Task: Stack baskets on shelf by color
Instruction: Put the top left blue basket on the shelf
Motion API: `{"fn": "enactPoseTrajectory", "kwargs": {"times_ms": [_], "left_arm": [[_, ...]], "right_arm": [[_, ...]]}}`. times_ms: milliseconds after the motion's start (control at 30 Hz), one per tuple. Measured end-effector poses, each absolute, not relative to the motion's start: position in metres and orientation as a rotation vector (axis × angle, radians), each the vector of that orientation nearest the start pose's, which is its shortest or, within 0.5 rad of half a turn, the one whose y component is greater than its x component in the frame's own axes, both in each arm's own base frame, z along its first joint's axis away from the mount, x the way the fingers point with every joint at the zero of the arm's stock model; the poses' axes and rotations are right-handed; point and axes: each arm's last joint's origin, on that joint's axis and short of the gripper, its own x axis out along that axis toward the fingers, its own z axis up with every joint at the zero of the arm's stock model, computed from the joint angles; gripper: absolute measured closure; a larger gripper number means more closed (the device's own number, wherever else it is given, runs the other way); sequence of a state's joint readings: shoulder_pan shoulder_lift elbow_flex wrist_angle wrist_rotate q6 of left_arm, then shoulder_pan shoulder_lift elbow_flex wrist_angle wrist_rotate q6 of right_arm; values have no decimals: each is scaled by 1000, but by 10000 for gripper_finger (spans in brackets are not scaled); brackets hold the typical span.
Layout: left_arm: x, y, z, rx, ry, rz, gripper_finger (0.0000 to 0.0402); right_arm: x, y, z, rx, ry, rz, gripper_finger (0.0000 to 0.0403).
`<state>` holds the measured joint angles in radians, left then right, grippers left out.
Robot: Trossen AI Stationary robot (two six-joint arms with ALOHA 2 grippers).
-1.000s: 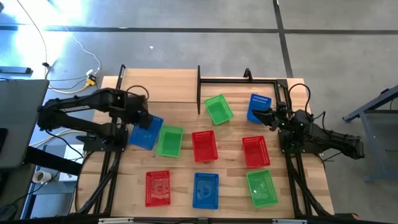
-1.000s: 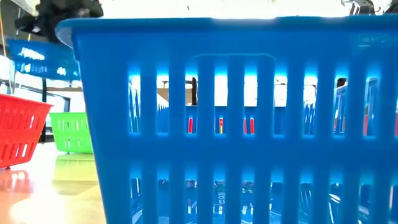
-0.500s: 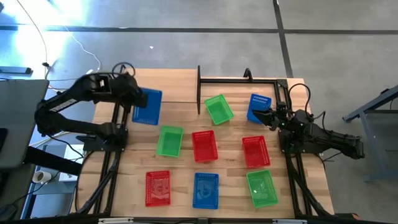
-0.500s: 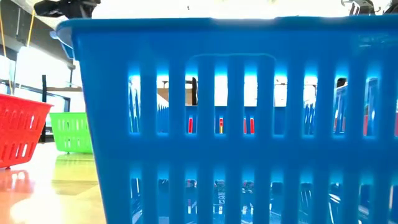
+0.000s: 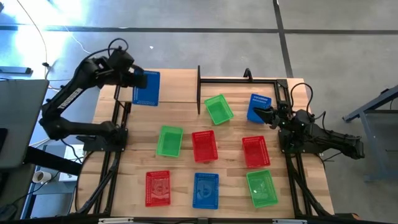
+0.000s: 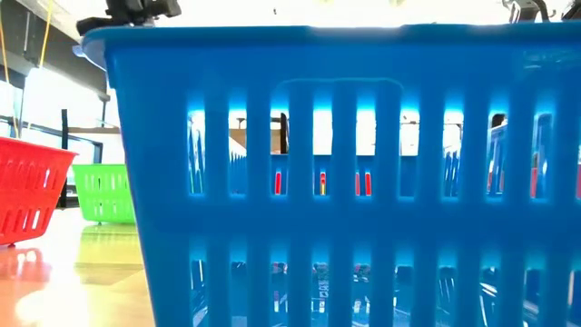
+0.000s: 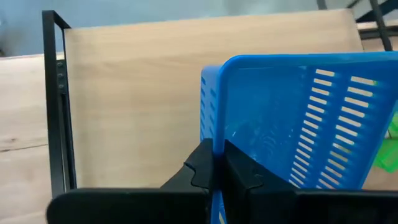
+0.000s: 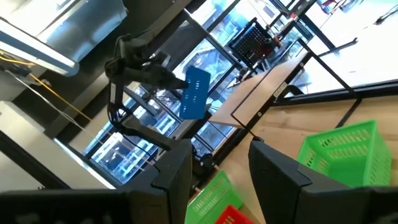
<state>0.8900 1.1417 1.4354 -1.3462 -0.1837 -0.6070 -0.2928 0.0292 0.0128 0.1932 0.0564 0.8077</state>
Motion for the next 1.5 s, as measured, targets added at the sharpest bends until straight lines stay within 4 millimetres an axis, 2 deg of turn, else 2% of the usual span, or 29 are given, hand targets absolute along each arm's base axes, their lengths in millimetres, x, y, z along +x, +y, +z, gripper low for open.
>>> {"fn": "enactPoseTrajectory", "kwargs": {"times_ms": [233, 767, 1133, 1333, 1500], "left_arm": [[98, 168, 394, -972, 742, 1263, 401], [105, 183, 391, -1151, 737, 1314, 401], [151, 201, 379, -1185, 648, 1200, 401], [178, 211, 365, -1189, 668, 1129, 401], [191, 222, 354, -1188, 683, 1099, 401]], "right_arm": [[93, -30, 184, 774, -306, -258, 258], [93, -30, 184, 780, -307, -257, 258], [93, -30, 184, 780, -306, -256, 258], [93, -29, 184, 780, -304, -252, 258], [93, -29, 184, 780, -303, -251, 258]]}}
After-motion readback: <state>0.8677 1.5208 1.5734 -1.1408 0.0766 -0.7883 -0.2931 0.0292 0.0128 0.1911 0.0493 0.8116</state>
